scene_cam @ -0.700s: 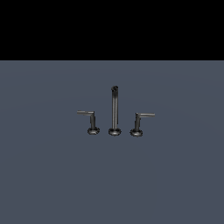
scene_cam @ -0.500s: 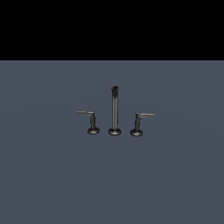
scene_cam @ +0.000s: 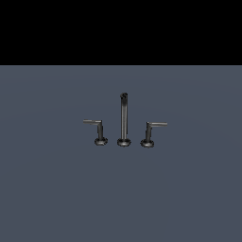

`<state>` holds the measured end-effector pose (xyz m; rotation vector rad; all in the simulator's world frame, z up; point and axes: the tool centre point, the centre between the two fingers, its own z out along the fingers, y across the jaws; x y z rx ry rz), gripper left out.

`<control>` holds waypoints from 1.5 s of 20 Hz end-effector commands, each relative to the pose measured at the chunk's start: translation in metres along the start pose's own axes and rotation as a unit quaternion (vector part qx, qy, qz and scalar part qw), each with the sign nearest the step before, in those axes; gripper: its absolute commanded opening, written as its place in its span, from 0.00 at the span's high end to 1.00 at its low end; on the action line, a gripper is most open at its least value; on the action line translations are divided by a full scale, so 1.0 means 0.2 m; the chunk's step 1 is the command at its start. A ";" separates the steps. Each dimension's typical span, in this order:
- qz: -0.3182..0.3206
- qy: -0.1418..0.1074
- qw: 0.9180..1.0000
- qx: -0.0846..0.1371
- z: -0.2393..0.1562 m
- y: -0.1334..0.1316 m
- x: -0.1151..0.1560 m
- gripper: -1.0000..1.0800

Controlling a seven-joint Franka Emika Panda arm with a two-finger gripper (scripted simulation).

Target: Turn on the faucet by rotating a designated handle.

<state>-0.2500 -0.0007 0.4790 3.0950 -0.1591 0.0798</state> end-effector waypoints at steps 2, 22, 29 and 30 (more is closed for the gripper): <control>0.024 -0.001 1.000 0.000 0.06 -0.05 0.01 1.00; 0.227 -0.012 0.974 0.000 0.57 -0.44 0.21 1.00; 0.297 -0.015 0.955 0.000 0.75 -0.56 0.32 1.00; 0.307 -0.016 0.952 0.000 0.78 -0.57 0.33 1.00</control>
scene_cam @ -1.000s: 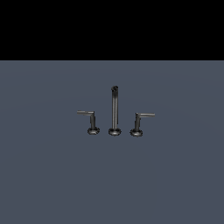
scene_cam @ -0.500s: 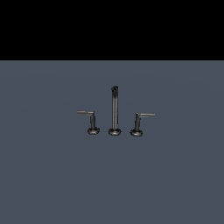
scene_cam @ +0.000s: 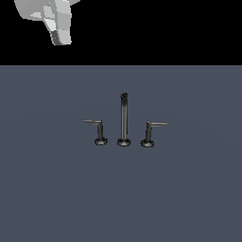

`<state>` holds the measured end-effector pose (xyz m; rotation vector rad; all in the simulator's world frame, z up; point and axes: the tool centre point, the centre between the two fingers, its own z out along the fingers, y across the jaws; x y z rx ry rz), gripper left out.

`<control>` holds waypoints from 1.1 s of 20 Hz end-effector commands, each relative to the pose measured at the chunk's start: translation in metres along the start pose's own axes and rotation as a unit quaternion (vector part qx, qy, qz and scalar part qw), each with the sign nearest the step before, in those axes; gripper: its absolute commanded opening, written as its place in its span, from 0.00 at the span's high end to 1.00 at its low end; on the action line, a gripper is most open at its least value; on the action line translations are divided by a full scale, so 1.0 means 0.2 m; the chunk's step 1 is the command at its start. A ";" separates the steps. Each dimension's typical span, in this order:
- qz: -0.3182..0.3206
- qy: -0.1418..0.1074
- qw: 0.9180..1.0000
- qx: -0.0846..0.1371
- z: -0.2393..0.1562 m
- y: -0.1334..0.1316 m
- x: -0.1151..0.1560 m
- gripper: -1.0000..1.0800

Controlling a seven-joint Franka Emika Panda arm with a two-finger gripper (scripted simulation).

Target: Turn on the faucet by rotating a designated handle.

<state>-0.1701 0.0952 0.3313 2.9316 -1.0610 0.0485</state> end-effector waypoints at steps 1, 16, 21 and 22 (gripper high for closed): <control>0.026 -0.002 1.000 0.001 0.06 -0.06 0.01 1.00; 0.165 -0.010 0.986 0.002 0.41 -0.34 0.15 1.00; 0.205 -0.012 0.979 0.002 0.51 -0.42 0.20 1.00; 0.213 -0.012 0.977 0.002 0.53 -0.43 0.21 1.00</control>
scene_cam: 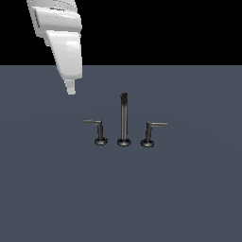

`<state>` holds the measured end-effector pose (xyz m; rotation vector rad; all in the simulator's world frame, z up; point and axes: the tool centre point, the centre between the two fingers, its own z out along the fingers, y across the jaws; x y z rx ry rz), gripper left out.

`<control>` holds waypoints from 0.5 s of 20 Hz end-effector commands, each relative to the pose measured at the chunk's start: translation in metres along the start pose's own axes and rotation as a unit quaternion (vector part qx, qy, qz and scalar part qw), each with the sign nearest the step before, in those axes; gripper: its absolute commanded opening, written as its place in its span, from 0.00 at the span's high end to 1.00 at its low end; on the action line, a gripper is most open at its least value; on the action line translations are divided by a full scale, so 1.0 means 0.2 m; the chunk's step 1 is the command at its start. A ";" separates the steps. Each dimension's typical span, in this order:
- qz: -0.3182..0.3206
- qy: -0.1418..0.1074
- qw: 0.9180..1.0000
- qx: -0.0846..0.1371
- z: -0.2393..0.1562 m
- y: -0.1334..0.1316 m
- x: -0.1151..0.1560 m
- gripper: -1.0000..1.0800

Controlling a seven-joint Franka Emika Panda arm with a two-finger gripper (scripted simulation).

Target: Turn on the faucet by rotating a designated handle.

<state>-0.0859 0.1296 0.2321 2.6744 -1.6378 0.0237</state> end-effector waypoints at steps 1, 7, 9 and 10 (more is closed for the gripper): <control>0.021 -0.001 1.000 0.000 0.05 -0.05 0.01 1.00; 0.070 -0.002 0.998 0.000 0.17 -0.15 0.06 1.00; 0.087 -0.003 0.996 -0.001 0.22 -0.18 0.07 1.00; 0.096 -0.003 0.995 -0.001 0.24 -0.20 0.08 1.00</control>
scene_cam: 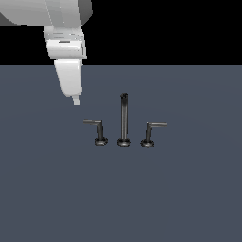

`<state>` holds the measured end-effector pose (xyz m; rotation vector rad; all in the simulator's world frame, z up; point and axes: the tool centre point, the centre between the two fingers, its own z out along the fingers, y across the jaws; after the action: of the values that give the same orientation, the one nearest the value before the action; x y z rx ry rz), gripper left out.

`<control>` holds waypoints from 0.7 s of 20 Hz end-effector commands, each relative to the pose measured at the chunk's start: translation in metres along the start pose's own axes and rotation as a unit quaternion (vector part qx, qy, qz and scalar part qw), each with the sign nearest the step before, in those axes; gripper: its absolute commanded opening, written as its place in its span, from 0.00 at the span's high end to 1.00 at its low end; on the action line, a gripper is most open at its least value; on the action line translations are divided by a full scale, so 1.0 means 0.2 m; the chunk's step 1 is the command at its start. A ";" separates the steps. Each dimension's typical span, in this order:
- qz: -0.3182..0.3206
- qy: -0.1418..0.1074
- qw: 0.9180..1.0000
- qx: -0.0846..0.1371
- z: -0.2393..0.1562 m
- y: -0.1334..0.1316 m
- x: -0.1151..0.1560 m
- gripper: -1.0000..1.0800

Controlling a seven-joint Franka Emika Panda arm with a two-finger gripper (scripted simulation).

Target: Turn on the faucet by rotating a designated handle.

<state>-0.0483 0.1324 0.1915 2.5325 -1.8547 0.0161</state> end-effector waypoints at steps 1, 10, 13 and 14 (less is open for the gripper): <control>0.023 0.000 1.000 0.000 0.06 -0.05 0.02 1.00; 0.111 -0.001 0.994 -0.002 0.27 -0.23 0.11 1.00; 0.136 -0.001 0.991 -0.003 0.34 -0.28 0.14 1.00; 0.144 -0.001 0.990 -0.003 0.36 -0.29 0.15 1.00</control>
<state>0.0111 0.1225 0.1268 2.2661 -2.1701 0.0073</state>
